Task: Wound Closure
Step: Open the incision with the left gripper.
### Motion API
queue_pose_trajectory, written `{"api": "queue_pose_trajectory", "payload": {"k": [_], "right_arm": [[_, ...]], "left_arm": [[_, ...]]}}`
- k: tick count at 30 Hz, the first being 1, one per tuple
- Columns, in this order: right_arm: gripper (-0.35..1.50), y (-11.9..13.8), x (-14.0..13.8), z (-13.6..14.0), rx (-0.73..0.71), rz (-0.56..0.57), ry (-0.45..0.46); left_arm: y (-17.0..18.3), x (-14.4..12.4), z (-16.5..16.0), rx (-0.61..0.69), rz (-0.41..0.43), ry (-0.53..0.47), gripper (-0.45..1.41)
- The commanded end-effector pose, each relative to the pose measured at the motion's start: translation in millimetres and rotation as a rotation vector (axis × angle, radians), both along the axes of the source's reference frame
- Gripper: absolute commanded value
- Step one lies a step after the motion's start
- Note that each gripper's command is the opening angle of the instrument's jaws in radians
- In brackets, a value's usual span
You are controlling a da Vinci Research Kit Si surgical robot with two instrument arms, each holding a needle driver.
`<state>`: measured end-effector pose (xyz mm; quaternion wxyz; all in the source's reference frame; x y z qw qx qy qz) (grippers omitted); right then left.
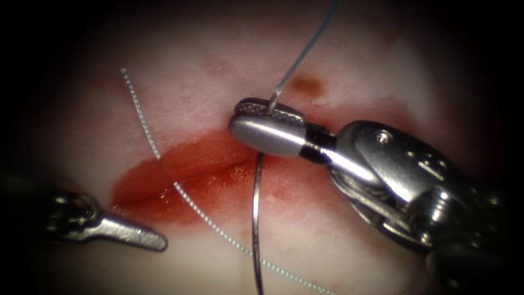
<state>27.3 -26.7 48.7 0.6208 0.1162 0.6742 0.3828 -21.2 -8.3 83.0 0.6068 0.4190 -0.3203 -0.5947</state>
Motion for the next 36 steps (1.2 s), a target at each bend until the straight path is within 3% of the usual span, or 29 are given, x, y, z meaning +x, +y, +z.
{"api": "queue_pose_trajectory", "payload": {"k": [1,4,5,6,15,20,26,36], "right_arm": [[-0.35,0.6,1.2,-0.1,-0.014,0.010,0.017],[-0.35,0.6,1.2,0.0,-0.017,0.014,0.025],[-0.35,0.6,1.3,0.0,-0.018,0.014,0.024],[-0.35,0.6,1.4,0.0,-0.019,0.013,0.024],[-0.35,0.2,2.5,0.0,-0.022,0.009,0.025],[-0.35,0.2,2.7,0.0,-0.016,0.012,0.026],[-0.35,0.2,2.7,-0.1,-0.005,0.013,0.031],[-0.35,0.1,3.1,-0.1,0.016,0.010,0.041]], "left_arm": [[0.9,-0.5,-0.3,-0.080,0.004,0.009,0.02],[0.6,-0.9,-0.4,-0.256,-0.048,0.055,-0.05],[0.6,-1.1,-0.3,-0.396,-0.038,0.087,-0.15],[0.7,-1.3,-0.2,-0.412,-0.028,0.126,-0.45],[1.4,-1.4,1.3,-0.384,-0.009,0.349,-0.45],[1.1,-1.4,2.4,-0.294,0.032,0.360,-0.45],[1.1,-1.9,3.6,-0.290,0.047,0.422,-0.45],[2.0,-0.9,4.7,-0.307,-0.013,0.592,-0.45]]}}
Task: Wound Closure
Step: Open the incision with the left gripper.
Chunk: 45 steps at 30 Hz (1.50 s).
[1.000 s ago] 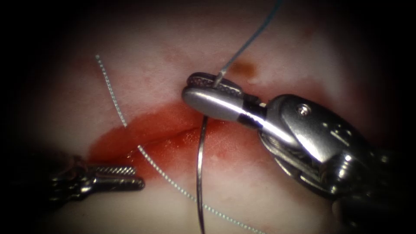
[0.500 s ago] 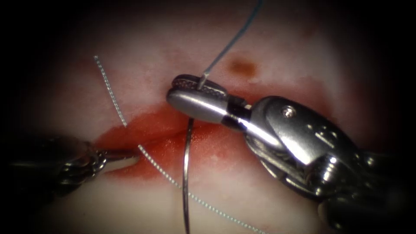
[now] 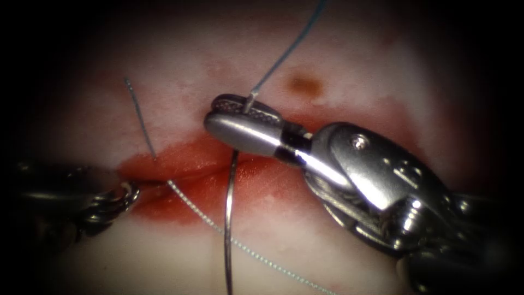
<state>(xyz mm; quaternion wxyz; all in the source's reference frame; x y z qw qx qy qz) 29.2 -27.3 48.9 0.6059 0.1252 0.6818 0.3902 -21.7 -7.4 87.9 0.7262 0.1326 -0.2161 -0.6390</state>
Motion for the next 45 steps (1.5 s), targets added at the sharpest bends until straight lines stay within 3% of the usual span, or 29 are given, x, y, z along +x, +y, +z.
{"api": "queue_pose_trajectory", "payload": {"k": [1,4,8,13,19,23,27,30,35,45], "right_arm": [[-0.35,0.7,1.3,-0.4,-0.003,-0.002,0.007],[-0.35,0.6,1.4,-0.4,-0.004,-0.009,0.011],[-0.35,0.5,1.6,-0.4,-0.004,-0.010,0.011],[-0.35,0.7,1.8,-0.6,0.001,-0.016,0.019],[-0.35,0.8,1.7,-0.8,0.002,-0.014,0.025],[-0.35,0.9,1.6,-1.1,0.003,-0.010,0.035],[-0.35,1.3,1.6,-1.0,0.002,-0.007,0.037],[-0.35,1.9,1.5,-0.9,-0.002,-0.014,0.067],[-0.35,2.0,1.5,-1.3,-0.005,-0.035,0.111],[-0.35,2.0,1.4,-1.4,-0.002,-0.033,0.111]], "left_arm": [[1.1,-0.2,-0.2,-0.007,-0.010,0.012,-0.45],[1.3,0.0,-0.2,-0.005,-0.024,0.032,-0.45],[1.4,0.1,-0.1,-0.028,0.045,0.078,-0.45],[1.3,-0.3,-0.1,0.112,0.226,-0.049,-0.45],[2.0,-0.7,-1.3,0.086,0.313,-0.171,-0.45],[4.6,-0.9,-1.6,0.110,0.370,-0.160,-0.45],[5.4,-0.9,-0.6,0.231,0.325,-0.195,-0.45],[4.7,-1.4,0.3,0.249,0.352,-0.199,-0.45],[4.4,-2.2,1.0,0.200,0.394,-0.048,-0.45],[3.5,-0.1,0.7,0.361,0.422,-0.055,-0.45]]}}
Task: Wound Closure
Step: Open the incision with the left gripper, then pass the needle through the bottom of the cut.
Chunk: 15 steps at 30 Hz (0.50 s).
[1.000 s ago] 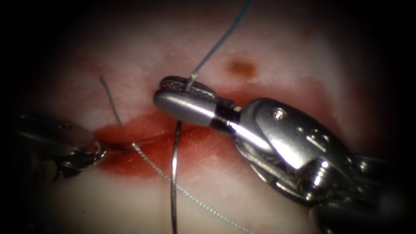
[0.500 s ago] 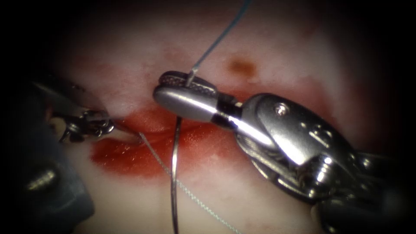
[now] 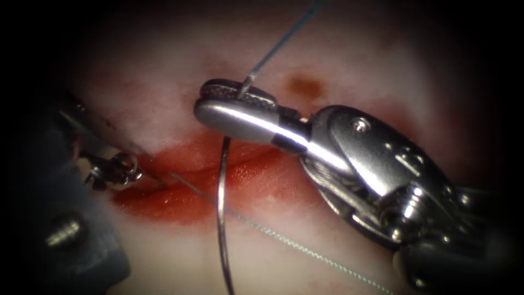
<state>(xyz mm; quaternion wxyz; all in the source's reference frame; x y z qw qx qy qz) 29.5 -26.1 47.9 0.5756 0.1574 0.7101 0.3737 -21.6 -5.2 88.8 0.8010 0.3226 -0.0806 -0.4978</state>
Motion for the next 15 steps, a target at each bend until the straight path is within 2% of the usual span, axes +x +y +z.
{"api": "queue_pose_trajectory", "payload": {"k": [1,6,9,15], "right_arm": [[-0.35,0.8,1.2,-0.4,-0.004,0.000,0.006],[-0.35,1.2,1.0,0.0,-0.112,0.003,-0.033],[-0.35,1.6,0.9,0.0,-0.157,-0.003,-0.045],[-0.35,3.1,1.0,0.3,-0.273,-0.005,-0.084]], "left_arm": [[1.0,0.0,-0.2,0.007,0.004,-0.001,-0.45],[-0.1,1.4,-0.1,0.115,-0.024,-0.078,-0.45],[-0.2,1.4,0.0,0.120,-0.047,-0.097,-0.45],[-0.2,1.1,0.4,0.214,-0.193,-0.207,-0.45]]}}
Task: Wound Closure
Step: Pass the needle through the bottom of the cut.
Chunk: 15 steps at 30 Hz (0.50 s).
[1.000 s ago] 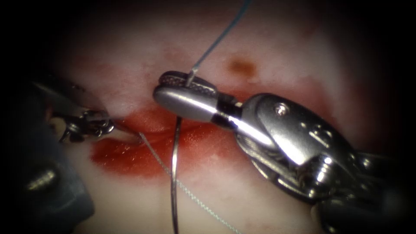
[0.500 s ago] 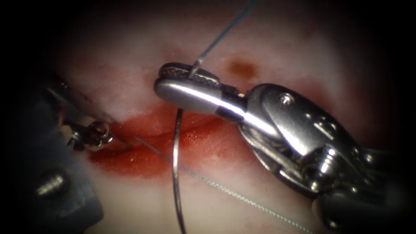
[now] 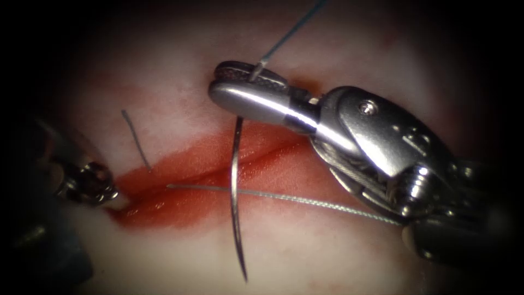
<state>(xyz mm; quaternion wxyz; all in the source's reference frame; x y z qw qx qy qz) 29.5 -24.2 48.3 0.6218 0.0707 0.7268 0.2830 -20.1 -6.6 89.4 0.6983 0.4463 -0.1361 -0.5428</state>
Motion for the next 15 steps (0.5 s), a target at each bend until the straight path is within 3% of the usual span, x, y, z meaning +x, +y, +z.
{"api": "queue_pose_trajectory", "payload": {"k": [1,7,8,15], "right_arm": [[-0.35,1.2,1.0,-0.1,-0.017,0.005,0.000],[-0.35,2.8,1.8,0.2,-0.244,0.012,-0.120],[-0.35,3.3,3.2,0.4,-0.363,-0.021,-0.152],[-0.35,3.9,7.9,1.4,-0.596,-0.104,-0.134]], "left_arm": [[1.2,-0.4,-0.1,-0.004,-0.002,-0.006,-0.45],[1.0,-0.6,-0.1,0.023,-0.072,-0.077,-0.45],[0.7,-0.7,-0.2,0.025,-0.099,-0.101,-0.45],[0.2,-1.3,-0.7,0.037,-0.126,-0.154,-0.45]]}}
